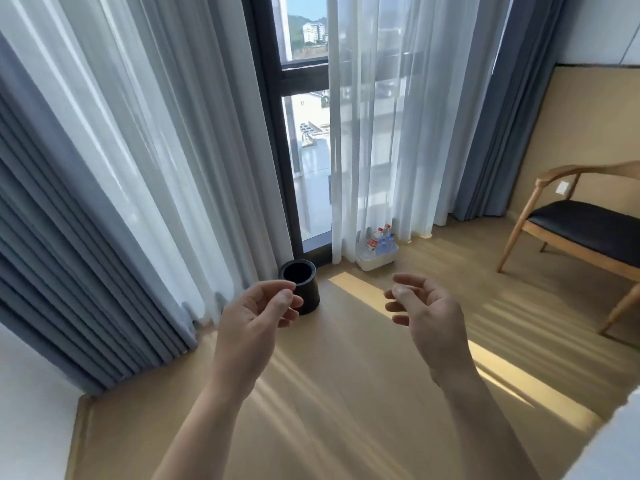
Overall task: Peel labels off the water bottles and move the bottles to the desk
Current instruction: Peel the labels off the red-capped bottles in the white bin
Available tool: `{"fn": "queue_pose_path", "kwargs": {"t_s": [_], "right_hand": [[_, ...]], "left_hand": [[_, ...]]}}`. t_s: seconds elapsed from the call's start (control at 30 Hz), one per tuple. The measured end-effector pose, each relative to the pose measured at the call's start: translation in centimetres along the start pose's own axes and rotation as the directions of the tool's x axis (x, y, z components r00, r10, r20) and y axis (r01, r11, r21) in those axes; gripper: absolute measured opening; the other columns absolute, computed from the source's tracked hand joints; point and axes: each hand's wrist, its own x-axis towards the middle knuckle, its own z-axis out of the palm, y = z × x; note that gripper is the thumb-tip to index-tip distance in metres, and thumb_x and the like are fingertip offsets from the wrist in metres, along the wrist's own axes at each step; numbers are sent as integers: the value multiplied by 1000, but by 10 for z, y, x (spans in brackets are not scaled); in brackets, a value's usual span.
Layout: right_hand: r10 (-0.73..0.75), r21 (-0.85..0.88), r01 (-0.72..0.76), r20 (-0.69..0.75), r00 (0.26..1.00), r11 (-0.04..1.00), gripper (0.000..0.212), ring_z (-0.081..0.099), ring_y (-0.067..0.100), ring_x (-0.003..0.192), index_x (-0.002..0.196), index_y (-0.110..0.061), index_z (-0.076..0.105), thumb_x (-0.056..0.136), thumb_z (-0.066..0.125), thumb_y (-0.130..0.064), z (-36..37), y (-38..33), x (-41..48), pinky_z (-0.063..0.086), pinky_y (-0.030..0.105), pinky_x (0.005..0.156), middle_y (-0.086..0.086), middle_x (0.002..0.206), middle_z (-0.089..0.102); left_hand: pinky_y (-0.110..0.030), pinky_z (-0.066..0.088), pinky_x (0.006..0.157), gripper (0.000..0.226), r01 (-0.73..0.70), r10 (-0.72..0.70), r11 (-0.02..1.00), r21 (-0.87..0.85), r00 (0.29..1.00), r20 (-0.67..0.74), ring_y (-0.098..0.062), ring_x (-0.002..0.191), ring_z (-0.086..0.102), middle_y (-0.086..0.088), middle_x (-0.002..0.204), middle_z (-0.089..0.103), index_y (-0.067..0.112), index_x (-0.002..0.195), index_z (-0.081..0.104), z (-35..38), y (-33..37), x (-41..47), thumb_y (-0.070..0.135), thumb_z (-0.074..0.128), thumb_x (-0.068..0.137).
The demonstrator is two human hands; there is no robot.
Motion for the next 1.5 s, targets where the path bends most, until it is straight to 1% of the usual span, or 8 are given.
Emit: {"fn": "queue_pose_path", "kwargs": {"t_s": [0.13, 0.27, 0.43, 0.6, 0.73, 0.97, 1.27, 1.5], "right_hand": [[8, -88, -10, -22, 1000, 996, 17, 64, 19, 76, 88, -28, 62, 89, 57, -11, -13, 11, 47, 54, 34, 72, 4, 83, 70], [40, -99, -49, -91, 995, 994, 18, 64, 17, 74, 85, -29, 62, 88, 57, -12, -17, 23, 100, 53, 32, 71, 3, 82, 69], [40, -159, -69, -179, 983, 985, 17, 64, 14, 70, 83, -29, 61, 87, 58, -12, -5, 34, 182, 52, 29, 68, 3, 82, 70], [48, -169, -94, -258, 965, 981, 16, 63, 14, 70, 83, -30, 61, 86, 57, -14, 17, 27, 274, 49, 19, 55, 4, 85, 69], [34, -170, -99, -346, 938, 981, 15, 64, 11, 70, 84, -31, 61, 85, 57, -16, 31, 21, 338, 54, 30, 71, 1, 85, 70], [110, -176, -184, -363, 925, 967, 12, 66, 16, 76, 87, -28, 62, 86, 57, -17, 51, 40, 418, 55, 37, 76, 6, 87, 71], [120, -142, -156, -237, 964, 977, 8, 66, 15, 78, 91, -25, 61, 89, 56, -19, 59, 41, 550, 54, 29, 71, 3, 89, 69], [134, -100, -155, -190, 973, 983, 15, 65, 16, 76, 103, -13, 64, 91, 56, -15, 20, 37, 673, 52, 25, 64, 4, 90, 69]], "left_hand": [[-13, 52, 59, 16, -22, 24, 1000, -17, 996, 83, -5, 61, 64, -5, 72, 72, 12, 86, 70, 50, -5, 58, 4, 57, 89], [-14, 52, 60, 15, -38, 38, 999, -5, 978, 206, -4, 61, 63, -1, 71, 72, 12, 88, 70, 97, -23, 117, 6, 56, 89], [-12, 51, 59, 14, -71, 72, 997, -15, 944, 323, -2, 60, 62, -7, 76, 71, 5, 93, 68, 141, -42, 204, 3, 55, 90], [-15, 52, 62, 15, -47, 45, 999, -4, 927, 373, -6, 62, 63, 1, 69, 73, 13, 89, 70, 172, -53, 317, 5, 56, 90], [-20, 53, 69, 17, -35, 41, 999, -23, 901, 432, -7, 66, 65, 0, 77, 74, 20, 87, 69, 197, -54, 391, 10, 57, 90], [-17, 50, 65, 16, -18, 7, 1000, 18, 870, 493, -6, 61, 62, 1, 72, 73, 19, 86, 70, 230, -67, 473, 9, 57, 89], [-20, 55, 67, 17, -153, 88, 980, 125, 906, 415, -3, 62, 65, 5, 75, 74, 22, 87, 69, 251, -59, 564, 9, 57, 89], [-31, 55, 73, 15, -182, 145, 974, 137, 958, 247, -9, 68, 68, 7, 79, 74, 21, 90, 69, 303, -45, 629, 11, 58, 89]]}}
